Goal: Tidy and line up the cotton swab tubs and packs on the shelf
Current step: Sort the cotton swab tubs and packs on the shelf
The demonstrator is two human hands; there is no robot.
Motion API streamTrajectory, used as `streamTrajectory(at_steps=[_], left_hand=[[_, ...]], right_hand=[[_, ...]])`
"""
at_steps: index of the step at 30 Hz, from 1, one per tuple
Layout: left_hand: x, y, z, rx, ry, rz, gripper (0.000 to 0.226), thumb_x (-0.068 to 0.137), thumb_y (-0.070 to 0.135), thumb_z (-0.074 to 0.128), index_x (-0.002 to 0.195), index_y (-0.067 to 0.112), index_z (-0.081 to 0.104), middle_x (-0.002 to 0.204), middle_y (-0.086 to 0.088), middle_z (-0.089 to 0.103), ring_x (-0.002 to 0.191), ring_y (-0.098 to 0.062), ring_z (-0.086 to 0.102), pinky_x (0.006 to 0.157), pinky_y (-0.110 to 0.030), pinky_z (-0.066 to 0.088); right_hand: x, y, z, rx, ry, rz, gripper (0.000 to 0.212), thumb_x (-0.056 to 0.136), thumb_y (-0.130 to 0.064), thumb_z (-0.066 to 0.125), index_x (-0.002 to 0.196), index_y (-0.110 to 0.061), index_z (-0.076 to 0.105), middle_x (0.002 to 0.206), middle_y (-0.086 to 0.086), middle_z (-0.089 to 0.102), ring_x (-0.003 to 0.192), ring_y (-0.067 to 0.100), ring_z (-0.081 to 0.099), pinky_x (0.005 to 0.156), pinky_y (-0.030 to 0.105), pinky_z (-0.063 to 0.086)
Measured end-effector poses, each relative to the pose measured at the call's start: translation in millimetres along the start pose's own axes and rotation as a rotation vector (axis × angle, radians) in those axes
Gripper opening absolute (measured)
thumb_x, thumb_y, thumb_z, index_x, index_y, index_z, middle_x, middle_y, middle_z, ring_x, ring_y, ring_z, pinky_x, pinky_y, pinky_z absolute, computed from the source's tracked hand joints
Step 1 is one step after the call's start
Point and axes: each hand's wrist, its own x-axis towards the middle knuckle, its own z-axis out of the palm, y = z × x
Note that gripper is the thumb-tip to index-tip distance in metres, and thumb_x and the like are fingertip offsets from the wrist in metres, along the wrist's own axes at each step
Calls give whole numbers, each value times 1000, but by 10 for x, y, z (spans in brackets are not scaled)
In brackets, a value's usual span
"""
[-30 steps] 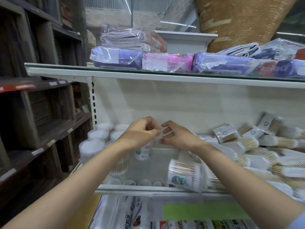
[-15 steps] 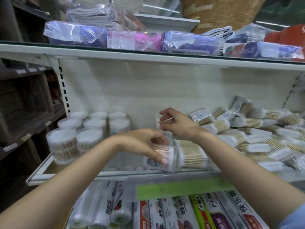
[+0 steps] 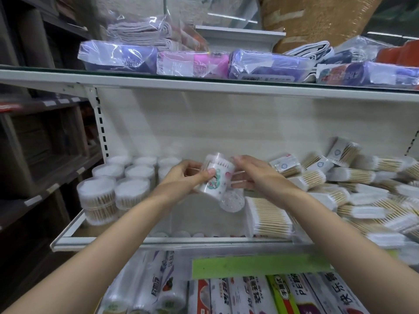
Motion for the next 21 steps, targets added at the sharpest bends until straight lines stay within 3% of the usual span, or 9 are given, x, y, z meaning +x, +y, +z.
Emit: streamTrajectory(at_steps=[3, 6, 12, 15, 21], left_hand=[[-19, -36, 32, -147, 37, -35, 38, 77, 24, 72, 106, 5, 55, 107, -17, 63, 87, -19, 66, 73, -29, 56], [-43, -38, 30, -256, 1, -72, 41, 69, 33, 70, 99, 8, 57, 112, -20, 60, 92, -23, 64, 88, -43, 54], [-32, -58, 6, -397, -45, -56, 12, 85, 19, 59, 92, 8, 59, 100, -12, 66, 86, -18, 67, 77, -35, 59], [-34, -45, -5, -527, -85, -46, 25, 75, 21, 59, 94, 4, 59, 90, -9, 71, 80, -17, 70, 76, -37, 58], [-46, -33, 23, -590, -114, -54, 46, 76, 21, 58, 116, -1, 51, 104, -17, 68, 91, -25, 68, 88, -48, 53]], right_hand=[[-28, 8, 96, 79, -47, 24, 29, 94, -29, 52, 112, -7, 55, 104, 16, 63, 96, 32, 65, 86, 42, 56], [-28, 11, 113, 126, -19, 8, 29, 91, -27, 57, 111, -6, 55, 97, 11, 63, 87, 26, 66, 81, 43, 58], [-33, 19, 124, 197, -14, 5, 26, 91, -30, 56, 101, -6, 60, 90, 6, 65, 87, 24, 64, 76, 38, 58], [-40, 0, 85, 313, -76, 11, 30, 81, -38, 57, 91, -11, 65, 81, 4, 65, 83, 20, 61, 76, 37, 56], [-48, 3, 62, 339, -141, 13, 38, 74, -41, 59, 98, -12, 68, 93, 7, 68, 91, 20, 61, 82, 39, 52]])
